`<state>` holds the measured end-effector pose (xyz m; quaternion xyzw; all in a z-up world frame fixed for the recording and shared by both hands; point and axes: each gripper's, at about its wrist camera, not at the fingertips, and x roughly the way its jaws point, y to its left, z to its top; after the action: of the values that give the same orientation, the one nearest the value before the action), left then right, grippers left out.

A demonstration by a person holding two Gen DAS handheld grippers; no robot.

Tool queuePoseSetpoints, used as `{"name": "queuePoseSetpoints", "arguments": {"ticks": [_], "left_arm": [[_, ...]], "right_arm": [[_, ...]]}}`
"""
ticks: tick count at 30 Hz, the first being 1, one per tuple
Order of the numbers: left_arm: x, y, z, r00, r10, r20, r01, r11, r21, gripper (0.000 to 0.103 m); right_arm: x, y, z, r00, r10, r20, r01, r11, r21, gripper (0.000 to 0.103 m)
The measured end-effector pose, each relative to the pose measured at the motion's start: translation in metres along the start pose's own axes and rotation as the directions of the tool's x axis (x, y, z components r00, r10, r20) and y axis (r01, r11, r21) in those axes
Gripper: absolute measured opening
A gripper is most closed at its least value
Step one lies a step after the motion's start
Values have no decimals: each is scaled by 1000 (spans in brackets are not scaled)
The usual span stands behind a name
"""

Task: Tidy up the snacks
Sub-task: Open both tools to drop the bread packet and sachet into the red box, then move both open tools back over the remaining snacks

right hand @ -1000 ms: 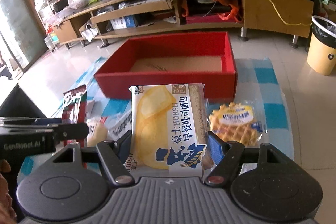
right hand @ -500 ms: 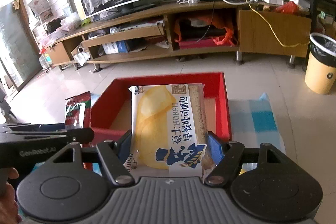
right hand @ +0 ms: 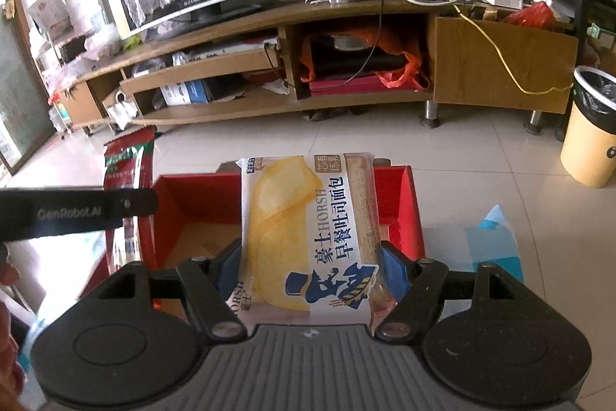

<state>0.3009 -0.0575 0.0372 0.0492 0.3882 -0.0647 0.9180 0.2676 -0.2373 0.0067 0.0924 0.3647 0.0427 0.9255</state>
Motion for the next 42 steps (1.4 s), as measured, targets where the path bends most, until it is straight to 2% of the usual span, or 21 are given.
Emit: {"name": "queuePoseSetpoints", "arguments": {"ticks": [7, 11, 13, 16, 26, 33, 42], "left_arm": [[34, 7, -19, 995, 27, -91, -25, 1000, 18, 58], [32, 12, -28, 994, 47, -98, -44, 999, 29, 72], [26, 13, -28, 995, 46, -91, -44, 999, 27, 72], [9, 19, -28, 996, 42, -74, -41, 999, 13, 81], [-41, 34, -47, 998, 35, -58, -34, 999, 13, 82], [-68, 49, -76, 996, 18, -84, -21, 999, -31, 84], [-103, 65, -132, 985, -7, -174, -12, 994, -110, 84]], "right_arm": [[33, 2, -11, 998, -14, -55, 13, 1000, -28, 69], [35, 4, -15, 998, -23, -65, 20, 998, -53, 69], [30, 7, -14, 998, -36, -50, 32, 997, -73, 69], [17, 10, -14, 999, -45, -29, 42, 996, -80, 69], [-31, 37, -26, 1000, -21, -4, 20, 993, -117, 69], [-56, 46, -52, 999, -12, -42, 7, 993, -120, 70], [-78, 57, -91, 993, 17, -118, -30, 993, -112, 70]]}}
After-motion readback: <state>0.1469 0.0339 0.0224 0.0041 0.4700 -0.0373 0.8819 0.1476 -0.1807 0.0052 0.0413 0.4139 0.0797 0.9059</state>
